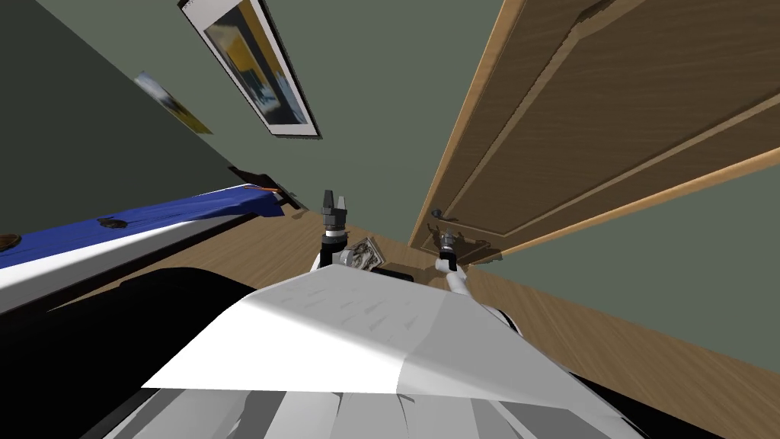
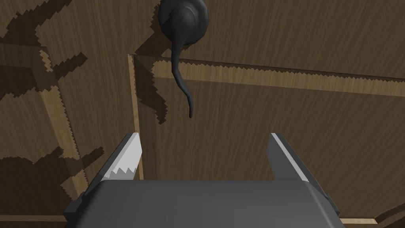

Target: Pull the door open

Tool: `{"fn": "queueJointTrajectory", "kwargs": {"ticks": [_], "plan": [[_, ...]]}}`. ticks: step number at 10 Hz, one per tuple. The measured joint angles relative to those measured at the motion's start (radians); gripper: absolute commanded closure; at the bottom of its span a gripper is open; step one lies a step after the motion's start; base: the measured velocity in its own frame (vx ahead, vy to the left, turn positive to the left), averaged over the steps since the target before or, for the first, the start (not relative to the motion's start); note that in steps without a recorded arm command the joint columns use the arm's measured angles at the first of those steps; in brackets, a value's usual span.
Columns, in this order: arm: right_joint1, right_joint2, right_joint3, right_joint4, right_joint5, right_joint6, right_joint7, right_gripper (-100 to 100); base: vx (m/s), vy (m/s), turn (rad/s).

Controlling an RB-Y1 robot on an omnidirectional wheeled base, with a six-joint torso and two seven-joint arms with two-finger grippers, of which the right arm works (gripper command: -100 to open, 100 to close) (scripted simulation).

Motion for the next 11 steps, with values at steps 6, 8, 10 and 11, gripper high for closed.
{"fn": "queueJointTrajectory", "kwargs": {"ticks": [6,8,10,11], "plan": [[-0.050,-0.010,-0.014,0.114,-0.004,-0.018,0.002,-100,0.054,-0.012,0.060],[-0.058,-0.010,-0.018,0.134,-0.004,-0.020,0.004,-100,0.064,-0.011,0.070],[-0.037,-0.032,-0.022,0.127,-0.009,-0.022,-0.014,-100,0.127,-0.004,0.117],[-0.018,-0.038,-0.027,0.094,-0.013,-0.008,-0.020,-100,0.121,-0.003,0.033]]}}
